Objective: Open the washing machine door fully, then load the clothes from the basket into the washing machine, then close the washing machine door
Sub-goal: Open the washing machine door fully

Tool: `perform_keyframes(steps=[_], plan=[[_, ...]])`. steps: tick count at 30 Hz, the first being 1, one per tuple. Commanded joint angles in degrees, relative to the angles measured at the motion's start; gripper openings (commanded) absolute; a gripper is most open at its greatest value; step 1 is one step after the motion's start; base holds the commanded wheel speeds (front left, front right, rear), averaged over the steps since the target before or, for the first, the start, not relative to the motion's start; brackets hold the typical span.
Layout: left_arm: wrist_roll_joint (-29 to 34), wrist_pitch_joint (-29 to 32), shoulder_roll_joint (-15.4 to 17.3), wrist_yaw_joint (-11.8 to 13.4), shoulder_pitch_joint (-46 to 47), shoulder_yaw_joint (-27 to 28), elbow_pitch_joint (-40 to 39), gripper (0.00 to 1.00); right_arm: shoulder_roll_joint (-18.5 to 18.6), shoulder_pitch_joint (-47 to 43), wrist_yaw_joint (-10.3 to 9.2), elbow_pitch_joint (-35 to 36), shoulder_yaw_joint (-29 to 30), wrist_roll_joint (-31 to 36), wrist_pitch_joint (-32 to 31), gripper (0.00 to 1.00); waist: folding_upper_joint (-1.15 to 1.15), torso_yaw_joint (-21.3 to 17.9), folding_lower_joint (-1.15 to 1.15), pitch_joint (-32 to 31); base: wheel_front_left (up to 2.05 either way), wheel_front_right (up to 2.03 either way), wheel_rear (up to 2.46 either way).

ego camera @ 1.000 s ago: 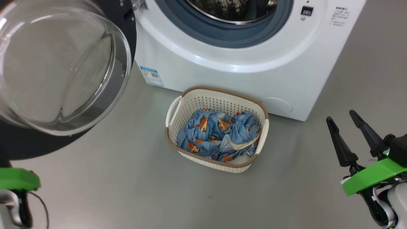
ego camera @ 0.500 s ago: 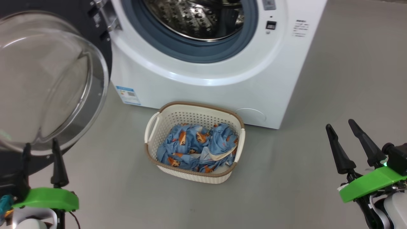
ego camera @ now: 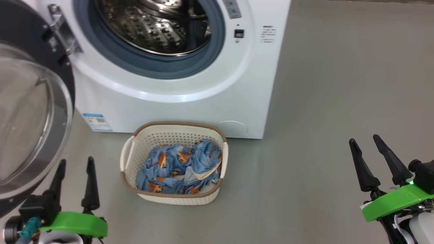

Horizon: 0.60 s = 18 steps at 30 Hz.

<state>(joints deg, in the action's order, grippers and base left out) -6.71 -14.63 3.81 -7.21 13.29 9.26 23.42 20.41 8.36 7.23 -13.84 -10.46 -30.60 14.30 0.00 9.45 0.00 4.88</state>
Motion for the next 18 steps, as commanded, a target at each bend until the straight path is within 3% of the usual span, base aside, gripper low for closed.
perform_keyframes(steps=[1, 18], plan=[[-0.30, -0.37, 1.41, -0.24, -0.06, 1.23, -1.92, 1.00, 1.00, -0.42, 0.25, 1.40, -0.40, 1.07, 0.70, 1.00, 0.00, -2.36, 0.00, -0.53, 0.00, 0.00, 0.00], [-5.55, -0.37, 3.09, -0.27, -4.61, -4.51, -5.08, 1.00, 0.71, -2.31, 0.25, 1.06, 0.20, 1.11, 0.70, 1.00, 0.00, -8.17, 0.00, -2.16, 0.00, 0.00, 0.00]])
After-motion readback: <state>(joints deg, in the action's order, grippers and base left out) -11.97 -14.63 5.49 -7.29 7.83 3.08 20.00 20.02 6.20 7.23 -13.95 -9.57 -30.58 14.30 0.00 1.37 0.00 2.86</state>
